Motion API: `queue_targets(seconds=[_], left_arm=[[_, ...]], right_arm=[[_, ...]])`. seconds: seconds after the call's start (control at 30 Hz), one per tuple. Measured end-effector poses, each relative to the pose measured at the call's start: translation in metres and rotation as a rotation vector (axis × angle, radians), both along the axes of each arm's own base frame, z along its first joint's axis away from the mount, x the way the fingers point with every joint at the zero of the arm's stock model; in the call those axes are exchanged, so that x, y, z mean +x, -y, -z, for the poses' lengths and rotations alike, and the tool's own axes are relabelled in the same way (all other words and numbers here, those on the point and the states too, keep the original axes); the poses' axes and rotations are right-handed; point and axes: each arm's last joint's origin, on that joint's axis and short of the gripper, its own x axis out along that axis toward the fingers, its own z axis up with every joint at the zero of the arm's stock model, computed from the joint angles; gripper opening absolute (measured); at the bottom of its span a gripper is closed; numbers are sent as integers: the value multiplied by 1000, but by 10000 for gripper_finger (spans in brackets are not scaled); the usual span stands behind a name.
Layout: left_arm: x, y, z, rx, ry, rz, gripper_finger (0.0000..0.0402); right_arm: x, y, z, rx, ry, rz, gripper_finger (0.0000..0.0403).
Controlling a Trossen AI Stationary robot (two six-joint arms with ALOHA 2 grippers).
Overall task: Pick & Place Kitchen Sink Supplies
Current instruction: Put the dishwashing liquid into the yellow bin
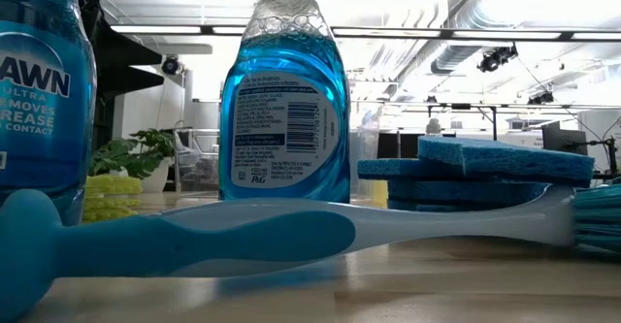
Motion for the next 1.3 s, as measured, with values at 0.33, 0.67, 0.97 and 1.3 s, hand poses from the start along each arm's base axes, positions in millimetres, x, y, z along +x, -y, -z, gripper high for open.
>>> queue_targets(seconds=[0.33,0.67,0.97,1.3], left_arm=[[0,0,0,0,0,1,264],[0,0,0,0,0,0,264],[0,0,0,0,0,0,264],[0,0,0,0,0,1,264]], right_arm=[[0,-2,24,24,16,-5,215],[-3,-6,31,49,16,-27,215],[-4,-6,38,45,30,-30,214],[-5,-6,38,36,31,-41,167]])
